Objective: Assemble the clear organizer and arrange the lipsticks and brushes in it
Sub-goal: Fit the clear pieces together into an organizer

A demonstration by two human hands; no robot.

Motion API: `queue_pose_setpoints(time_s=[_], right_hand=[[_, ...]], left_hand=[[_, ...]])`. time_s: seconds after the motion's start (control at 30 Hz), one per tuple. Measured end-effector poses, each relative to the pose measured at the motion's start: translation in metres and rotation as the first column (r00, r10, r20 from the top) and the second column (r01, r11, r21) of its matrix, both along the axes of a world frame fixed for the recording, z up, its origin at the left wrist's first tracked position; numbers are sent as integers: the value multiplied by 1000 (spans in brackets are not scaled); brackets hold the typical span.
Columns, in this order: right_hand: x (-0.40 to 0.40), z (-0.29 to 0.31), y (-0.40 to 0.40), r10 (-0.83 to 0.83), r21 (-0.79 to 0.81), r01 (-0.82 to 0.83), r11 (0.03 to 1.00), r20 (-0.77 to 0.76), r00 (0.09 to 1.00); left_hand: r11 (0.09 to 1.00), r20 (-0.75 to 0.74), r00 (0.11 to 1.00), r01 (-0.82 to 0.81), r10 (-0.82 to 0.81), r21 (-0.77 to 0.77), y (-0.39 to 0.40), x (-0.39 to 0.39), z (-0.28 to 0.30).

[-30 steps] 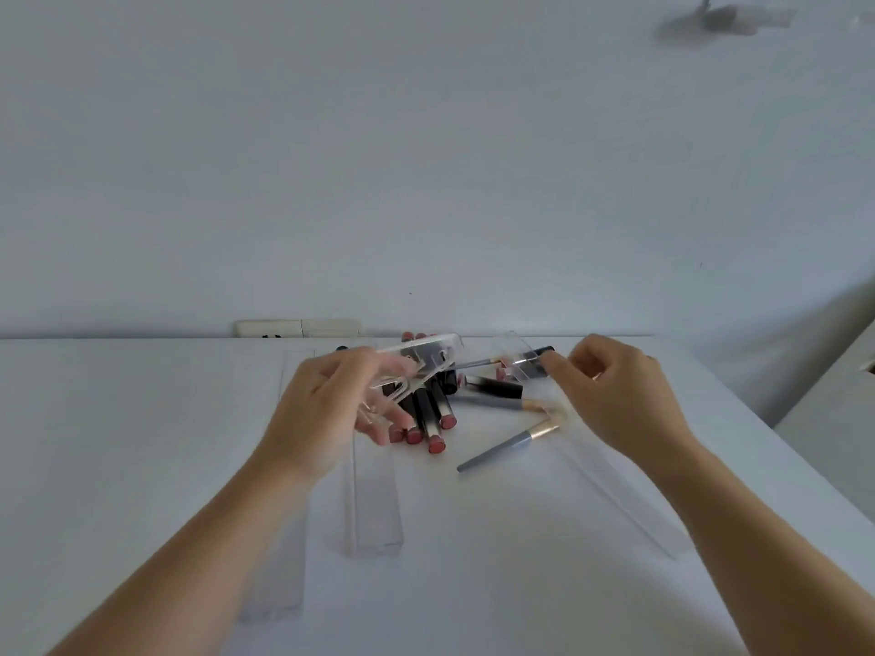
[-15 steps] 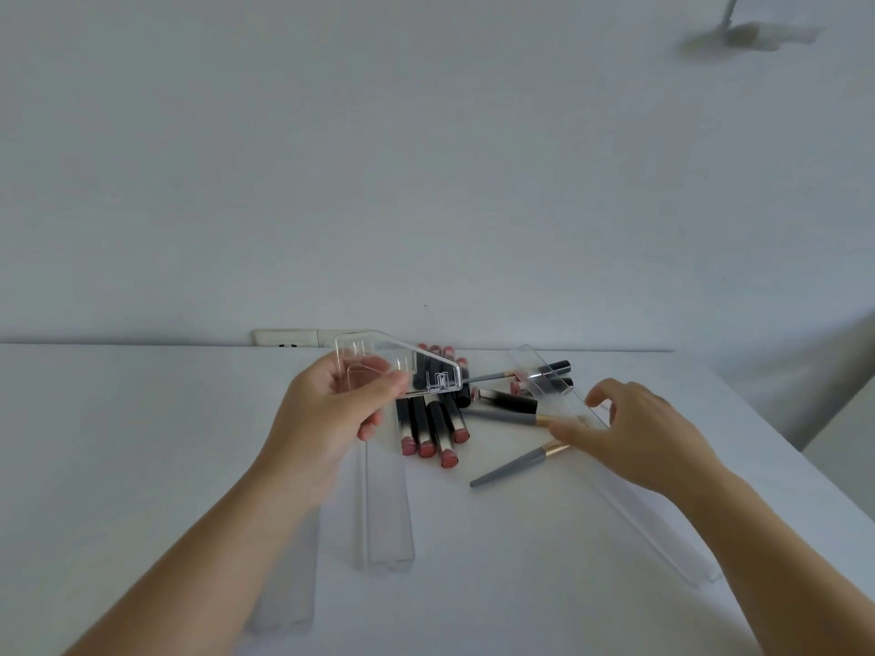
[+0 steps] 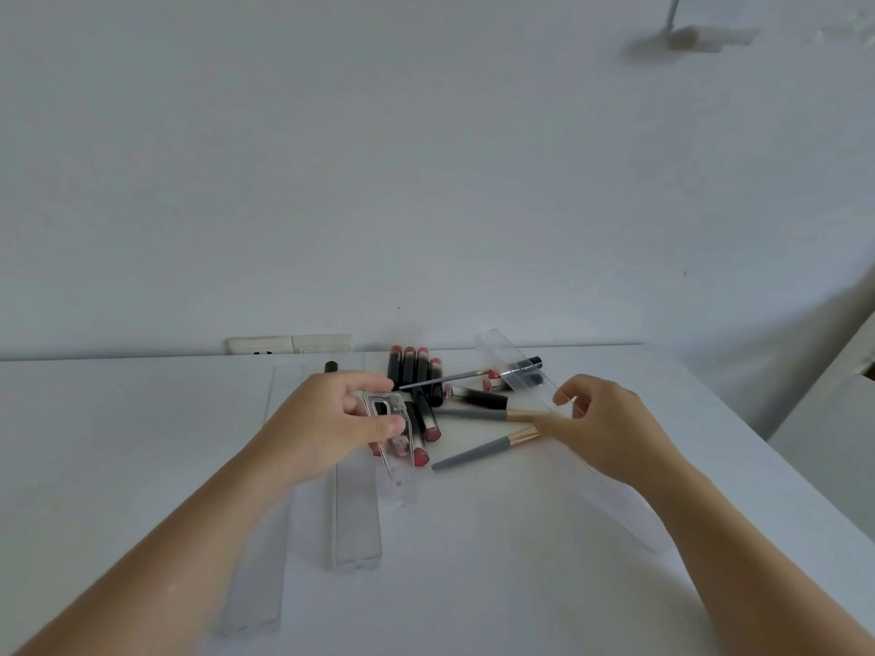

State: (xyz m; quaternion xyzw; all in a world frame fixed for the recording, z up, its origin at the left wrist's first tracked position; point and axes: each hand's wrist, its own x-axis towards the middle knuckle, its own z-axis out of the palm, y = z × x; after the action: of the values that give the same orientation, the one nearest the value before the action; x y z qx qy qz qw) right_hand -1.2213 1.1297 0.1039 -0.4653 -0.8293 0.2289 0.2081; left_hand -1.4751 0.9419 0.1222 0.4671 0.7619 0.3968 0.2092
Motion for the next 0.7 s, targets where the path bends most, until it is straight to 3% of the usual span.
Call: queue_pose_setpoints(time_s=[0.1, 0.23, 0.4, 0.53, 0.7], right_hand=[[7, 4, 6, -26, -34, 23, 999, -95, 995], [13, 2, 14, -68, -34, 65, 997, -112, 991], [13, -2, 21, -91, -165, 72, 984, -111, 990], [11, -5, 22, -102, -198, 72, 978, -148, 984], [10, -3, 22, -146, -244, 95, 965, -201, 969]], left_hand=[[992, -69, 992, 100, -105, -77, 12, 3, 4], [975, -172, 964, 181, -202, -133, 28, 4, 6], [973, -373, 914, 83, -160, -215, 38, 1, 9], [980, -575, 808, 15, -129, -198, 42, 27, 16], [950, -522, 804, 161, -284, -268, 77, 103, 21]])
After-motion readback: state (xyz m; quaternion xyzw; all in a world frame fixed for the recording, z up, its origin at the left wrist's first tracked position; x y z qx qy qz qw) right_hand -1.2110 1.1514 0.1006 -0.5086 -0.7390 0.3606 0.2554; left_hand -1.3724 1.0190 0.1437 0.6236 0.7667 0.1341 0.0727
